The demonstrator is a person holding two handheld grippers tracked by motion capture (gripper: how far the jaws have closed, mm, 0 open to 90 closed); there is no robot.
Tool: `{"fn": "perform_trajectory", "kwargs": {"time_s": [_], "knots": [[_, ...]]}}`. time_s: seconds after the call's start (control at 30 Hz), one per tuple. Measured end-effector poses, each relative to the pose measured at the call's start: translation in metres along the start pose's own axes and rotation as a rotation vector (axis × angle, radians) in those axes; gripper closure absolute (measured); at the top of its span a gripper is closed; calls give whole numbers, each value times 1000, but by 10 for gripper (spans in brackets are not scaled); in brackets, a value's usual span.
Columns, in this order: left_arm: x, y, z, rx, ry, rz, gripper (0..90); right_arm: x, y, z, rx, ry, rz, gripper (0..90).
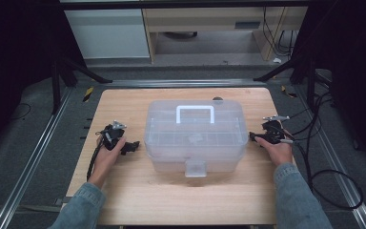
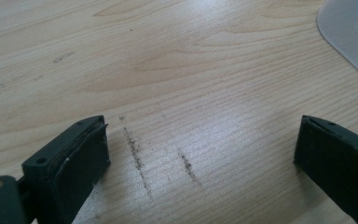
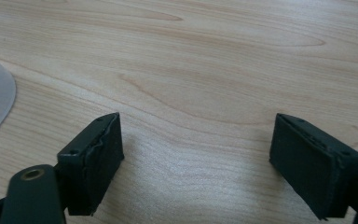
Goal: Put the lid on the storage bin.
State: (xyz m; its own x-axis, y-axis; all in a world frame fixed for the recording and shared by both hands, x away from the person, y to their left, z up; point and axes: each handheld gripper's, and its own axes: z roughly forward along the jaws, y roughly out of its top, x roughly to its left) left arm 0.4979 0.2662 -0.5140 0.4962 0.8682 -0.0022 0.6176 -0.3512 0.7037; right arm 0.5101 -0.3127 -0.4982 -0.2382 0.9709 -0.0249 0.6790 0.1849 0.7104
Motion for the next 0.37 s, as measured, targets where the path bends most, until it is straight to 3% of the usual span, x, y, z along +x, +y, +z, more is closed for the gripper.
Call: {"fn": "perform_trajectory", "kwargs": {"time_s": [0.1, 0.2, 0.37], "knots": [[0, -3, 1, -30, 4, -6, 10, 2, -2, 1, -17, -8, 3, 141], [-2, -4, 0, -30, 13, -13, 10, 5, -6, 1, -48, -14, 6, 123], [-4, -5, -1, -23, 31, -32, 0, 11, -7, 1, -14, 32, -38, 12]]}}
